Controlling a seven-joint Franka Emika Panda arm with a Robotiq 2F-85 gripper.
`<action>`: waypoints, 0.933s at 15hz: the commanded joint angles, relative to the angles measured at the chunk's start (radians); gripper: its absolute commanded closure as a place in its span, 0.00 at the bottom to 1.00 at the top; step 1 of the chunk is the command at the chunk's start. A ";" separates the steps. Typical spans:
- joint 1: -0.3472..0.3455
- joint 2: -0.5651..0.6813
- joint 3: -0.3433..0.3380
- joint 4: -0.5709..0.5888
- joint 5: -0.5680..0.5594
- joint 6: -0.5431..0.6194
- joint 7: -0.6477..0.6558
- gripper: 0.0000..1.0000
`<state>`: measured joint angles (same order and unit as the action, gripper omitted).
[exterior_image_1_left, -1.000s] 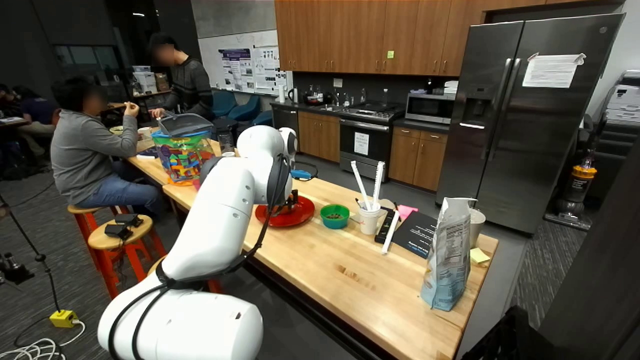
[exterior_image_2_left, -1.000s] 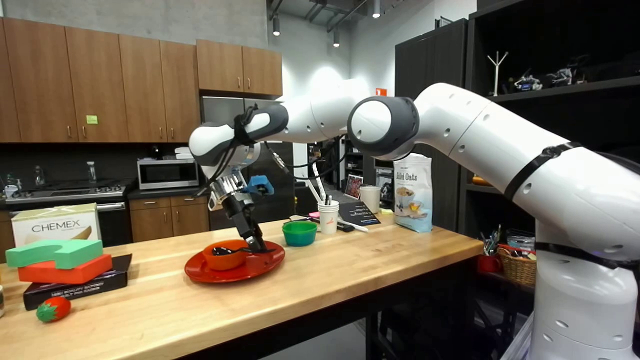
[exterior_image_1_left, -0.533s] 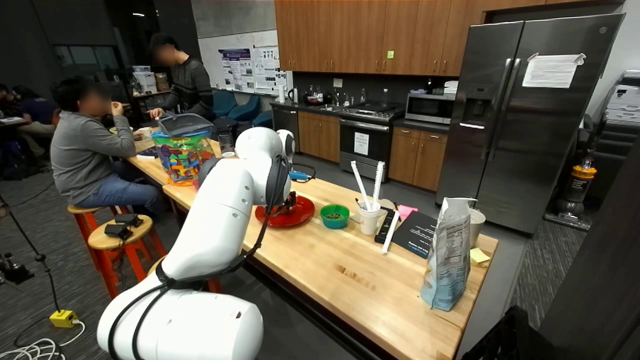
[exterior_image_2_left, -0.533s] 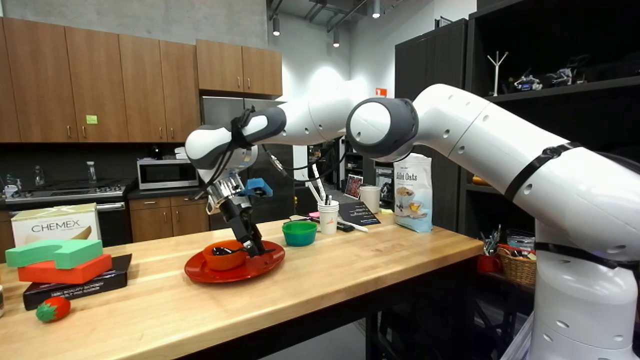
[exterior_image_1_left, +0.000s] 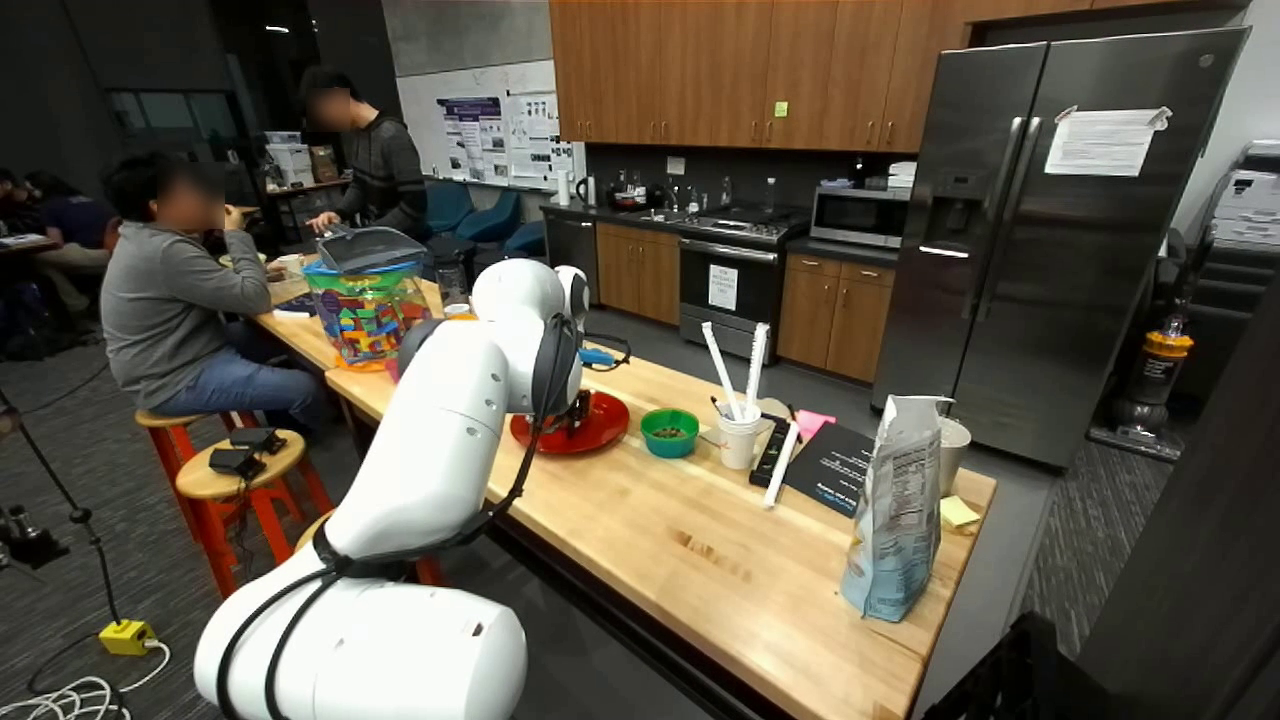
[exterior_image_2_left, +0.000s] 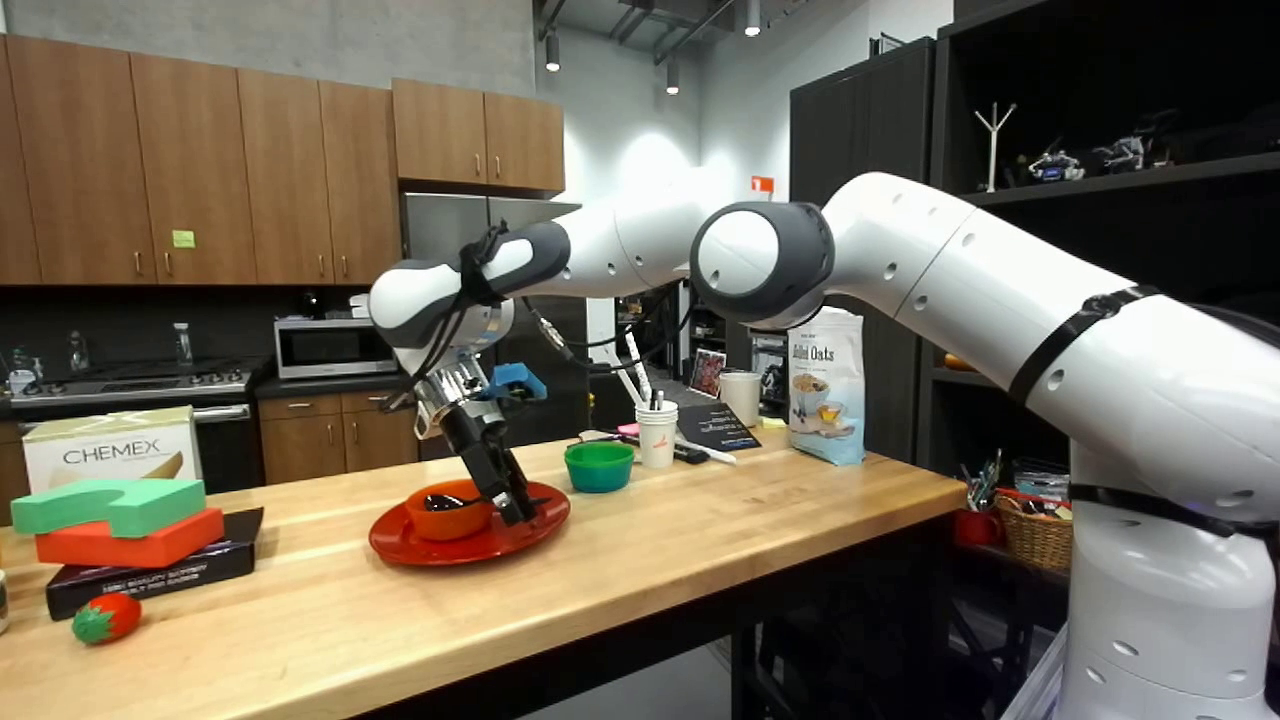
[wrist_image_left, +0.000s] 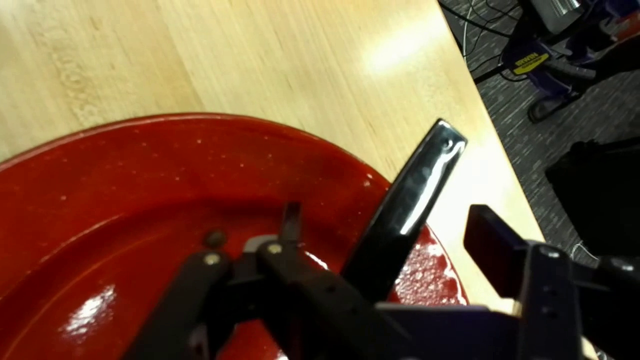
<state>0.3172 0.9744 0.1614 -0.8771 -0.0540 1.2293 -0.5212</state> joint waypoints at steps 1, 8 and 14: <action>-0.001 0.007 -0.004 0.036 -0.003 -0.035 0.002 0.48; -0.014 0.001 -0.013 0.069 -0.013 -0.061 -0.012 0.98; -0.005 0.013 -0.033 0.112 -0.023 -0.099 -0.019 0.99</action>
<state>0.3044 0.9743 0.1365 -0.8077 -0.0571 1.1672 -0.5267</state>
